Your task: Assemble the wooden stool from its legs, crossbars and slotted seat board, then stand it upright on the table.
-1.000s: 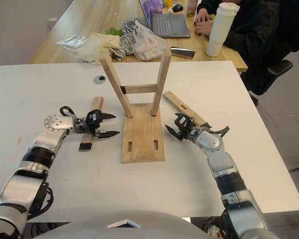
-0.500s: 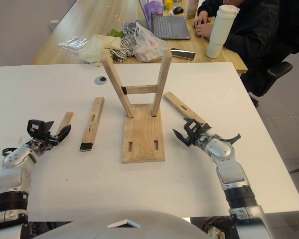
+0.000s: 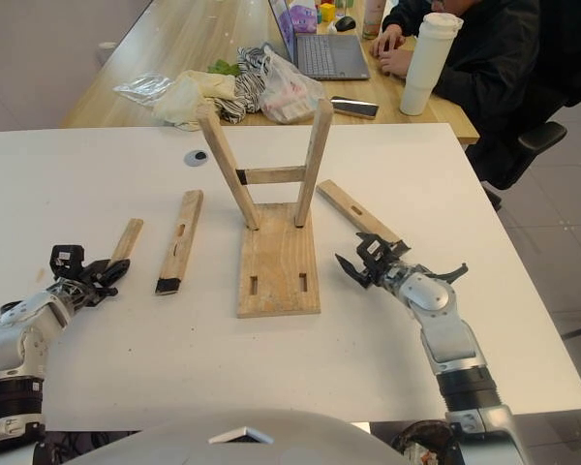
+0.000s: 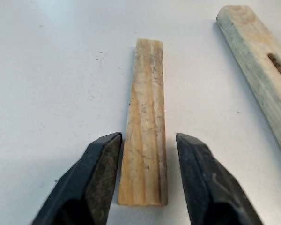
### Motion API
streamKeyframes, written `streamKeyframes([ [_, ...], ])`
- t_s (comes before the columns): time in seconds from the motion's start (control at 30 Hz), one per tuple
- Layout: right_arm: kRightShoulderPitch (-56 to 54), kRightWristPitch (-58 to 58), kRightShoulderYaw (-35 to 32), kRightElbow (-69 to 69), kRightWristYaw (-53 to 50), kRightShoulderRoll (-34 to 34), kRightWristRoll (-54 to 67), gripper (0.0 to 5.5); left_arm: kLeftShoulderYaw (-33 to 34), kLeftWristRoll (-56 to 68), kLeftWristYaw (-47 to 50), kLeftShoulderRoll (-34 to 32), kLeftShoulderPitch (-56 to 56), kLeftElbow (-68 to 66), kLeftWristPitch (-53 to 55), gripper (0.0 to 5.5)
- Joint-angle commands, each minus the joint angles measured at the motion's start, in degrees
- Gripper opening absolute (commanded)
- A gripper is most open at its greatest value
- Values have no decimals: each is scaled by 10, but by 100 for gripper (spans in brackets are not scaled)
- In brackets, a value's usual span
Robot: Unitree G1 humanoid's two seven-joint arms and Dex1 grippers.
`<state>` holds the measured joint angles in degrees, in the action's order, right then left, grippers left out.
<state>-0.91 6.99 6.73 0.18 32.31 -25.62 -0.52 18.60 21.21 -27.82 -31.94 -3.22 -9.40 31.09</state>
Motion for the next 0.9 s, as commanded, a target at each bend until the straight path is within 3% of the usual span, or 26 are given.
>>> streamKeyframes([
  [0.03, -1, 7, 0, -9, 4, -6, -1, 329, -19, -13, 1, 5, -26, -17, 31, 134],
  [0.17, -1, 10, -3, -12, 3, -6, 1, 329, -8, -11, 11, 15, -8, -16, 2, 124],
  [0.27, -2, 29, -21, -43, 2, 2, 27, 329, 18, 24, 6, 51, 58, 61, -112, 124],
  [0.37, -26, 156, -84, -137, -6, 51, 183, 329, -27, 38, -25, 84, 154, 166, -204, 124],
  [0.47, -88, 285, -155, -225, -59, 99, 400, 329, -84, 16, -41, 115, 252, 186, -282, 124],
  [0.63, -225, 356, -219, -264, -201, 120, 663, 329, -168, -33, -82, 143, 278, 188, -381, 124],
  [0.83, -305, 357, -213, -240, -310, 135, 788, 329, -224, -51, -112, 160, 265, 174, -425, 124],
  [0.9, -312, 352, -203, -243, -324, 137, 803, 301, -232, -55, -116, 162, 265, 168, -430, 124],
])
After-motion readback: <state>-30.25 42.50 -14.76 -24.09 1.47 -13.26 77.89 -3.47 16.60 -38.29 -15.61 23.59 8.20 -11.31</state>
